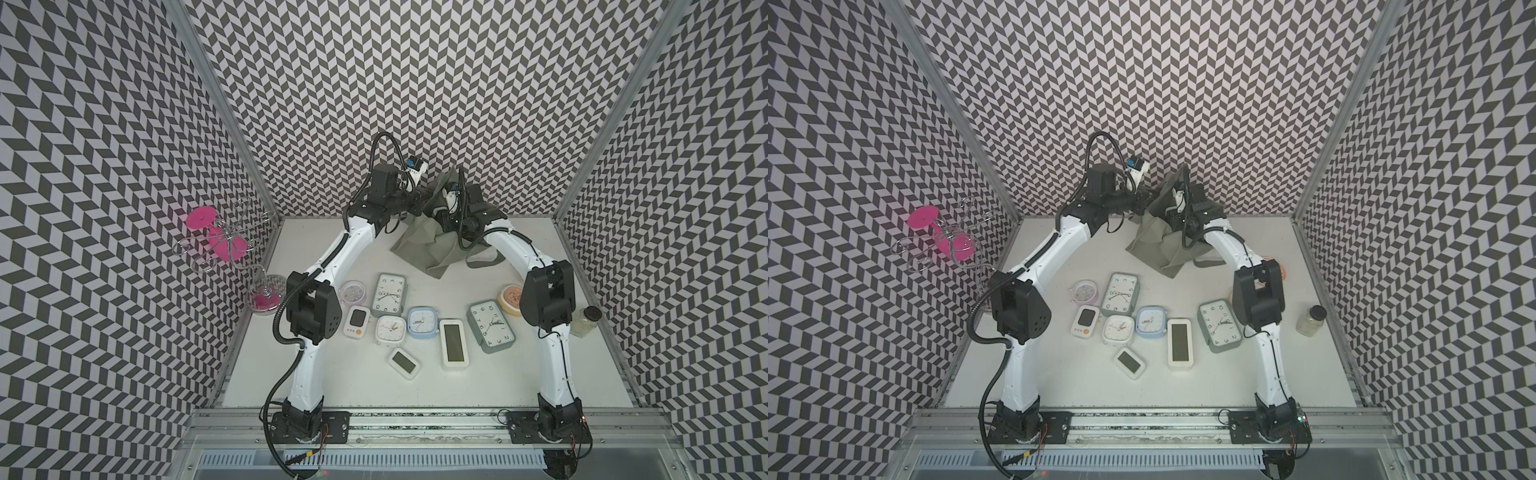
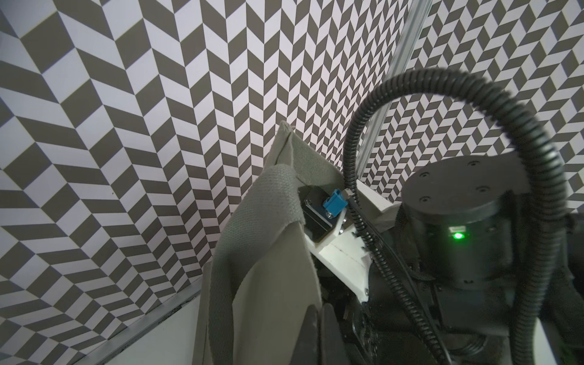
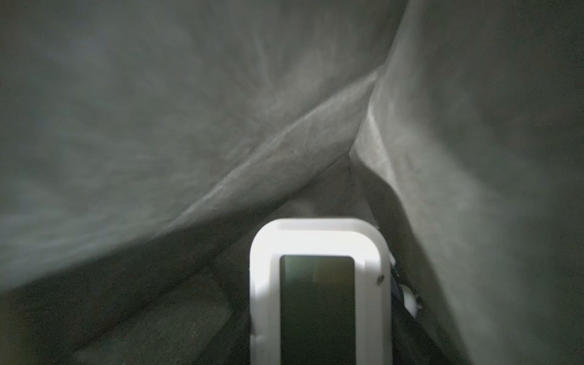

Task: Put the alarm clock into the canvas bag
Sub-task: Place the alarm at the canvas bag.

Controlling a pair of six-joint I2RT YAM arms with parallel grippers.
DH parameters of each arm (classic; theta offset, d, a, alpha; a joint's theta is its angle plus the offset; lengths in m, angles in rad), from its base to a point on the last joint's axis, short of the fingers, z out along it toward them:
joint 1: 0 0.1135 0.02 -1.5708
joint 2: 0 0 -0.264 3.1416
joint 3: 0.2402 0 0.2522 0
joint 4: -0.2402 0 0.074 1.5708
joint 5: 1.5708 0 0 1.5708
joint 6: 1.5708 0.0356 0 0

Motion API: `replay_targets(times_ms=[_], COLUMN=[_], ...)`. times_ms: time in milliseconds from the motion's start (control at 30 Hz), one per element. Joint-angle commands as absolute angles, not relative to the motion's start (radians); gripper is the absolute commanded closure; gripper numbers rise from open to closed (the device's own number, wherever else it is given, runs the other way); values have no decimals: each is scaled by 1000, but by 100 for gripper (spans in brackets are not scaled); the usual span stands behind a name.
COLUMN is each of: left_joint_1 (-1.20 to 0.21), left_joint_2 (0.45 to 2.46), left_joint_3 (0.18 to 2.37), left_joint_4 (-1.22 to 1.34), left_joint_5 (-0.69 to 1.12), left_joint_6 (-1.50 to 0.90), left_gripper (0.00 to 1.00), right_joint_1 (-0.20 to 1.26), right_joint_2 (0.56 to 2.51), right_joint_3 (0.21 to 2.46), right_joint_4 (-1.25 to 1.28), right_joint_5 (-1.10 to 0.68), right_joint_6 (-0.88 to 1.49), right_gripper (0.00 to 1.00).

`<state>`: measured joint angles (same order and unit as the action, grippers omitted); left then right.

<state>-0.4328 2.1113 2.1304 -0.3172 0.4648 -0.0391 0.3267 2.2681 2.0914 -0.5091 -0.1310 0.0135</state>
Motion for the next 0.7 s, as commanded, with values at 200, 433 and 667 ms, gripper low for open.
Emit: replay_targets(times_ms=[200, 433, 667], left_joint_1=[-425, -425, -411], left_joint_2=[2095, 2098, 2103], left_joint_3=[2187, 2189, 2180], left_joint_4=[-293, -296, -310], left_joint_5=[477, 471, 431], left_joint_6=[-34, -30, -12], left_gripper=[100, 100, 100], right_joint_1=[310, 313, 313], right_joint_2=[2318, 2083, 1680], right_joint_3=[2149, 2037, 1654], right_joint_4=[-618, -641, -519], right_joint_5=[-161, -163, -206], right_joint_6=[-36, 5, 39], right_gripper=[9, 1, 1])
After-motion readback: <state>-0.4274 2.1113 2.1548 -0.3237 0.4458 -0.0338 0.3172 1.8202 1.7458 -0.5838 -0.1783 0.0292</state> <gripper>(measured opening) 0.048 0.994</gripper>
